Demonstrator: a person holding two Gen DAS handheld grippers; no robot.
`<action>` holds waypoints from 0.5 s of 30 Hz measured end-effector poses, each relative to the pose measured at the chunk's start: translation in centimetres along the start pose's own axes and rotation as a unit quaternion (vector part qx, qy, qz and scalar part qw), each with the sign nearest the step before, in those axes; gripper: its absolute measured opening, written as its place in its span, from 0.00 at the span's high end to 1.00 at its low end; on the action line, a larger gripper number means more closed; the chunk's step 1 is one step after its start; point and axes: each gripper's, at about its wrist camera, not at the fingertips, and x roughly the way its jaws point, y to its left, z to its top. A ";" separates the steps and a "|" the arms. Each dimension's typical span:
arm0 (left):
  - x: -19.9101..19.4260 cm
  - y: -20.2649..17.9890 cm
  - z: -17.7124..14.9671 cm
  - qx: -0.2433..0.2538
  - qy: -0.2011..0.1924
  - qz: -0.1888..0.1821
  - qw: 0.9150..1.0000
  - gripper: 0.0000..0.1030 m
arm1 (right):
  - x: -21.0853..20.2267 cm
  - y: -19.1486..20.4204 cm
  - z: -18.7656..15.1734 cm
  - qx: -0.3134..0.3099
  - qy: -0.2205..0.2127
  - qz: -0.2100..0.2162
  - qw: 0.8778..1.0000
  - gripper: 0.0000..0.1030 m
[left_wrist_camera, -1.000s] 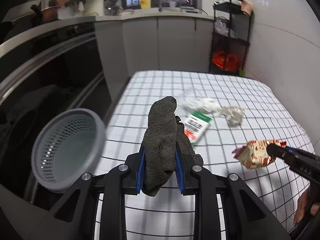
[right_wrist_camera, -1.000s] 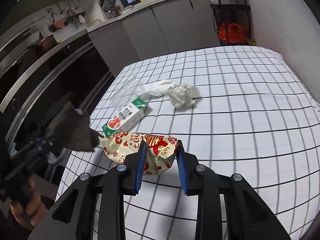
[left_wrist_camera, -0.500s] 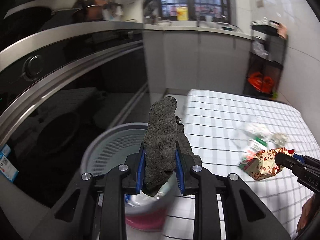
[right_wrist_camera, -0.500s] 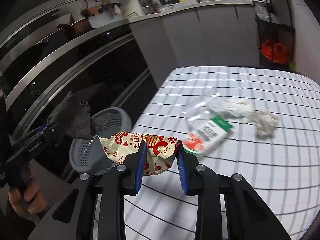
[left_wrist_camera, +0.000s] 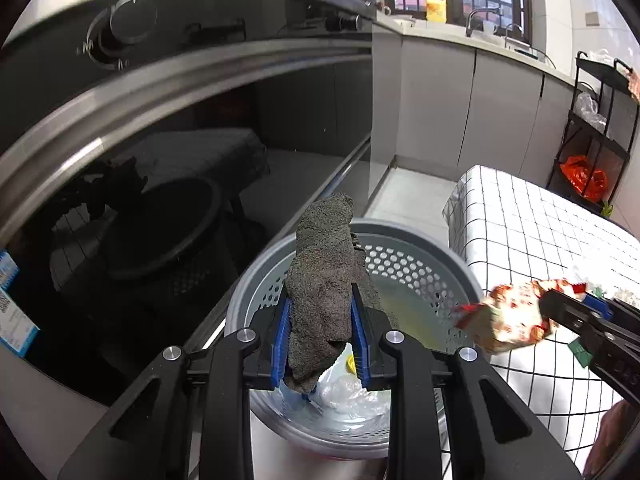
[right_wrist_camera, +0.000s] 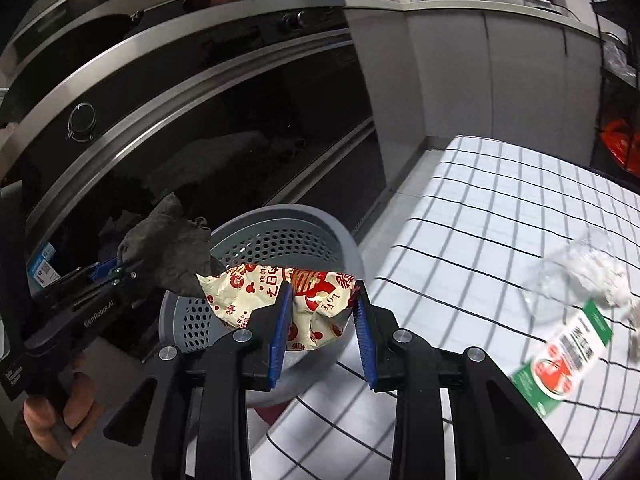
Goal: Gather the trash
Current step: 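Carry glove and wrapper over the grey basket and open both tools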
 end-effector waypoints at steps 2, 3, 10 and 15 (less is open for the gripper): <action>0.5 0.1 -0.4 0.002 0.008 0.000 1.000 0.74 | 1.3 0.6 0.4 -0.007 0.010 -0.004 1.000 0.71; 0.9 0.2 -0.4 0.002 0.014 0.000 1.000 0.74 | 1.9 0.8 0.5 -0.009 0.015 -0.004 1.000 0.71; 1.5 0.9 -0.6 -0.006 0.023 0.006 1.000 0.73 | 4.5 1.7 0.7 -0.021 0.033 -0.003 0.999 0.71; 2.4 1.1 -0.4 -0.013 0.038 0.011 0.999 0.70 | 5.4 1.7 1.5 -0.025 0.031 0.001 0.999 0.67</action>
